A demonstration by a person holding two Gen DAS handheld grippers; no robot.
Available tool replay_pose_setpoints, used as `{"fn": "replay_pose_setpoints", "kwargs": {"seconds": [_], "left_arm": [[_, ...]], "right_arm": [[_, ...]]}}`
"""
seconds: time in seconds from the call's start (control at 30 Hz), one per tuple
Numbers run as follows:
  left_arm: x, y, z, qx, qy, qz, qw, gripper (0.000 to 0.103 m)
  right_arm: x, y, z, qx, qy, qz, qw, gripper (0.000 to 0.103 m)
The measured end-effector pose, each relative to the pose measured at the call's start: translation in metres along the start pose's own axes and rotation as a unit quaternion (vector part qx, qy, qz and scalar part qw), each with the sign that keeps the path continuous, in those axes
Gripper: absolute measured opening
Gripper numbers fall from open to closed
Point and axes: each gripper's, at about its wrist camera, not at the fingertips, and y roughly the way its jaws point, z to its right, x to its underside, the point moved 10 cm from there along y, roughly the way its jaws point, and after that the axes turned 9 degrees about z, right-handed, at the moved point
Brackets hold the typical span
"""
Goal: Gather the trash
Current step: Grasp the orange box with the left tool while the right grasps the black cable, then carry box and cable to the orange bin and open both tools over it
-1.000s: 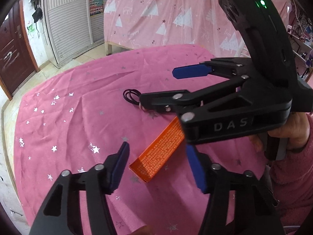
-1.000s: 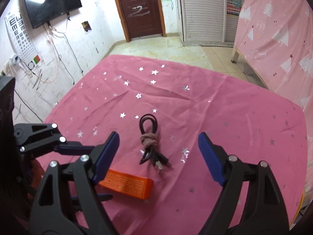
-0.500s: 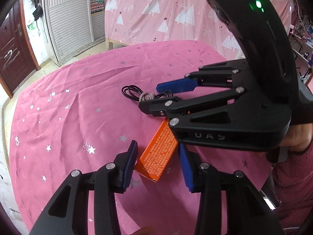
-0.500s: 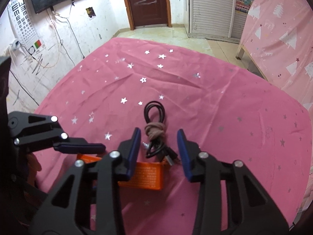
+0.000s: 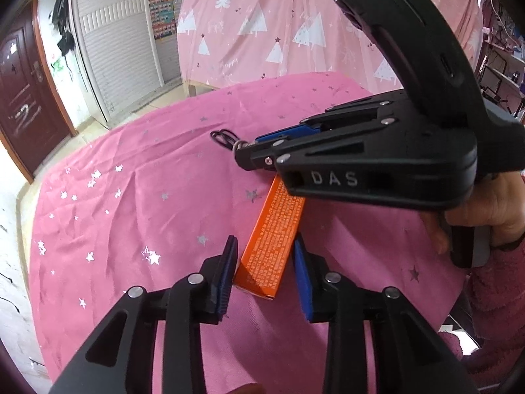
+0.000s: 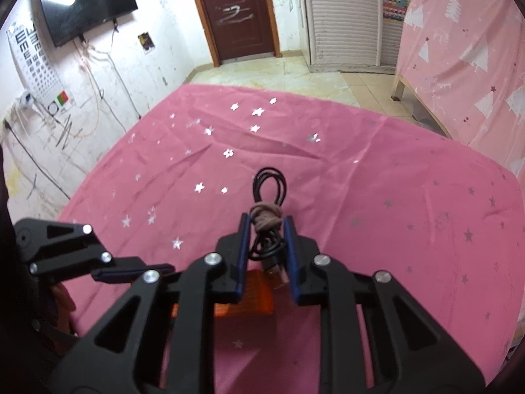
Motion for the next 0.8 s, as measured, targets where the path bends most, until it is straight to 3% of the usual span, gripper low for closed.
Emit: {"fn": "replay_pose_setpoints", "kwargs": {"seconds": [0.4,0.8], "left_arm": [[-0.007,-0.005,-0.002,0.014,-0.033,-0.011,0.9993,0.017],[-0.033,-0.012,0.004,-0.005,-0.021,0.010,0.9997,0.017]], "right_arm": [[-0.013,-0.031,0.036,0.009,0.052,0.049,0.997,0.019],[-0.012,-0.064,0.073,0.028,0.081,0.085,0.993,0.019]]}}
